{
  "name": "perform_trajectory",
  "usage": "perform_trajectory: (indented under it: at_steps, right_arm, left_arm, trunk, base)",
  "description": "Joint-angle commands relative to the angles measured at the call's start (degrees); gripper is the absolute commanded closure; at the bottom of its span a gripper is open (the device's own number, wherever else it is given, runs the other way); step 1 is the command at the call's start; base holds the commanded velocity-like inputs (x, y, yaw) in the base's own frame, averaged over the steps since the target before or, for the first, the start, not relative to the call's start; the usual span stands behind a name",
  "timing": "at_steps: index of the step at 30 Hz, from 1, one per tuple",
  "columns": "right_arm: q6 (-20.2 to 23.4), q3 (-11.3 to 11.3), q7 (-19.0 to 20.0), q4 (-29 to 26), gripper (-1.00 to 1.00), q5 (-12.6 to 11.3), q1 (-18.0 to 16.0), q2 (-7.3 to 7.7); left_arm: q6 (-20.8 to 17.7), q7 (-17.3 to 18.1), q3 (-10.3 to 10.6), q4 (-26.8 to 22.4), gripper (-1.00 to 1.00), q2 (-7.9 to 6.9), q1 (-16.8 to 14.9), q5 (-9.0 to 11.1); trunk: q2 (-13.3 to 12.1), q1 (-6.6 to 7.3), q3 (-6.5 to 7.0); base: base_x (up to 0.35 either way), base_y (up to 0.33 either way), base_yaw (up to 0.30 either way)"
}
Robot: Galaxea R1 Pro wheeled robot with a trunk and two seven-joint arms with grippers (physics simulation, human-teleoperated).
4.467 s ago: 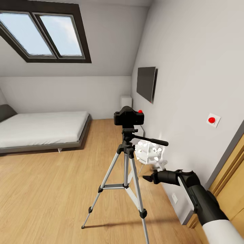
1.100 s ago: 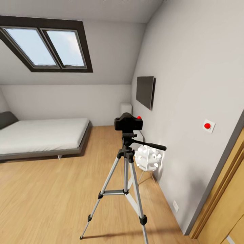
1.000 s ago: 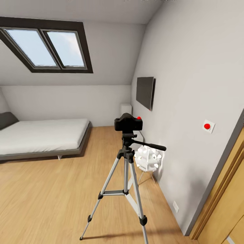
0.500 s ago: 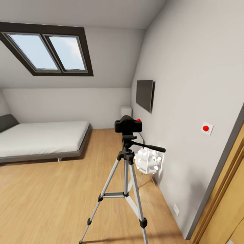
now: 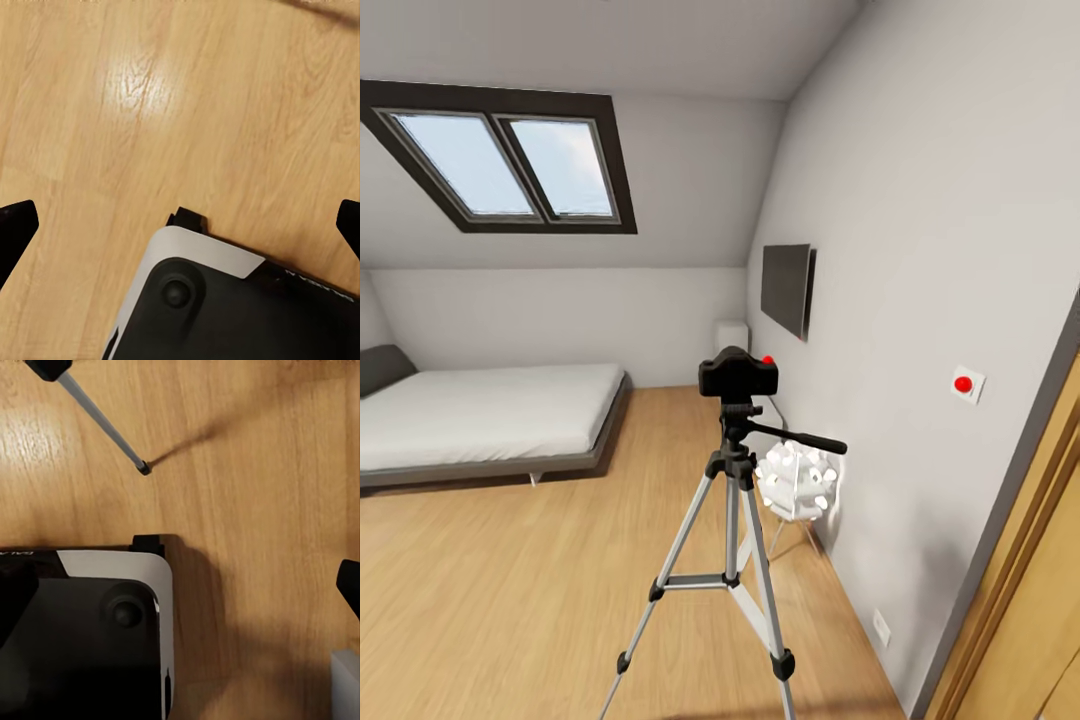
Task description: Attach the digital camera to the camera tripod in the bedroom.
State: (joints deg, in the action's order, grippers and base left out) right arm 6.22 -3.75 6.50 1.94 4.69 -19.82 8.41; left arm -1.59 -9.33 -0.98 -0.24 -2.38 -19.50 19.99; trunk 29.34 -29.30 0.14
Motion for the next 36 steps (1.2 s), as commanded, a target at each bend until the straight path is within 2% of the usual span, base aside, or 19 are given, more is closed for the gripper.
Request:
perform_trajectory:
  at_steps: [1, 19, 32, 36]
  right_arm:
    - [0.1, -0.4, 0.2, 0.1, -1.0, 0.5, 0.0, 0.02]
    - [0.0, -0.4, 0.1, 0.1, -1.0, 0.5, 0.0, 0.08]
    - [-0.8, -0.4, 0.0, 0.0, -1.0, 0.5, 0.0, 0.04]
    - [-1.3, -0.5, -0.1, 0.1, -1.0, 0.4, 2.7, -0.09]
  left_arm:
    - [-0.2, -0.1, -0.1, 0.0, -1.0, 0.0, 0.0, 0.1]
    - [-0.2, -0.1, -0.1, 0.0, -1.0, 0.0, 0.0, 0.1]
    - [-0.2, -0.2, -0.1, 0.0, -1.0, 0.0, 0.0, 0.1]
    - [-0.2, -0.1, -0.1, 0.0, -1.0, 0.0, 0.0, 0.1]
  trunk:
    - [0.0, -0.02, 0.08]
    - [0.0, -0.02, 1.64]
    - [0.0, -0.02, 1.84]
    - [0.0, -0.02, 1.84]
  base:
    - [0.0, 0.0, 0.0]
    - [0.0, 0.0, 0.0]
    - [0.0, 0.0, 0.0]
    - [0.0, 0.0, 0.0]
